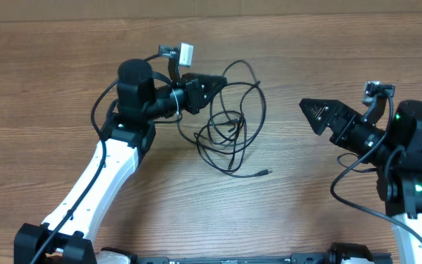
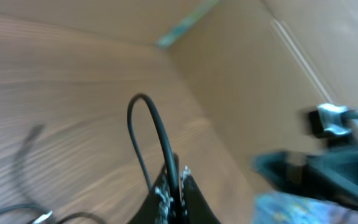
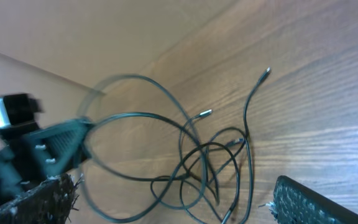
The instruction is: Untangle cables
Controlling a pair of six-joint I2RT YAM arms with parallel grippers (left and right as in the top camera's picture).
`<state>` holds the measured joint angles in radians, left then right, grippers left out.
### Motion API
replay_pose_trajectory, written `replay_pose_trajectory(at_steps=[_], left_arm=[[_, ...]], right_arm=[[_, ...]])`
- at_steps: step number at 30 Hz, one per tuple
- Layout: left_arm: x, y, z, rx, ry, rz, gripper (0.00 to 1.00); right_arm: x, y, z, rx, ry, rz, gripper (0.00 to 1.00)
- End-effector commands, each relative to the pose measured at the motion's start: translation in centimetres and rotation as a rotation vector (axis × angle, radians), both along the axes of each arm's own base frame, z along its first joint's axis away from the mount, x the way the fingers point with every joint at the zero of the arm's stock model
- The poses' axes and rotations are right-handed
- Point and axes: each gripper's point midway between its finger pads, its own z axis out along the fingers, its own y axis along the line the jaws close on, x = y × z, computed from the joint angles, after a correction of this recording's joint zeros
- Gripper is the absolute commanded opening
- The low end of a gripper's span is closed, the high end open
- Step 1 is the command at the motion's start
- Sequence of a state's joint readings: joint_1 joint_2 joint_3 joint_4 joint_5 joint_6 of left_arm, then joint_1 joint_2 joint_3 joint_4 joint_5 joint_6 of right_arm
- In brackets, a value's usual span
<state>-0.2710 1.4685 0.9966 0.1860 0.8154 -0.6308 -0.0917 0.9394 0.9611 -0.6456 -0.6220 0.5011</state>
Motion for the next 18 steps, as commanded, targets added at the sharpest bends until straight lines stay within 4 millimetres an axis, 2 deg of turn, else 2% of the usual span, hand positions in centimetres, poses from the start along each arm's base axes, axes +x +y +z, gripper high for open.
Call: replay_pose_trajectory(at_steps=[1, 3, 6, 10, 15, 18], left_arm=[[2.5, 2.4, -1.7, 0.161, -0.066, 0.172, 0.04], [2.7, 3.3, -2.7, 0.229, -0.059, 0.219, 0.04], [2.8, 4.3, -2.2, 0.292, -0.099, 0.261, 0.04], [2.6, 5.7, 1.4, 0.365, -0.188, 0.314, 0.04], [1.1, 6.3, 6.8, 0.436, -0.323, 0.298, 0.04], [0.8, 8.2, 8.8, 0.537, -0.36, 0.365, 0.04]], right_arm=[[-0.2, -0.7, 1.0, -0.027, -0.039, -0.035, 1.0], [-0.4, -0.9, 0.5, -0.037, -0.018, -0.052, 1.0], [-0.8, -1.4, -0.6, -0.067, 0.026, -0.069, 1.0], [-1.4, -2.0, -1.9, -0.097, 0.082, -0.095, 1.0], [-1.5, -2.2, -2.2, -0.123, 0.085, -0.099, 1.0], [-1.6, -2.3, -2.4, -0.128, 0.097, -0.103, 1.0]])
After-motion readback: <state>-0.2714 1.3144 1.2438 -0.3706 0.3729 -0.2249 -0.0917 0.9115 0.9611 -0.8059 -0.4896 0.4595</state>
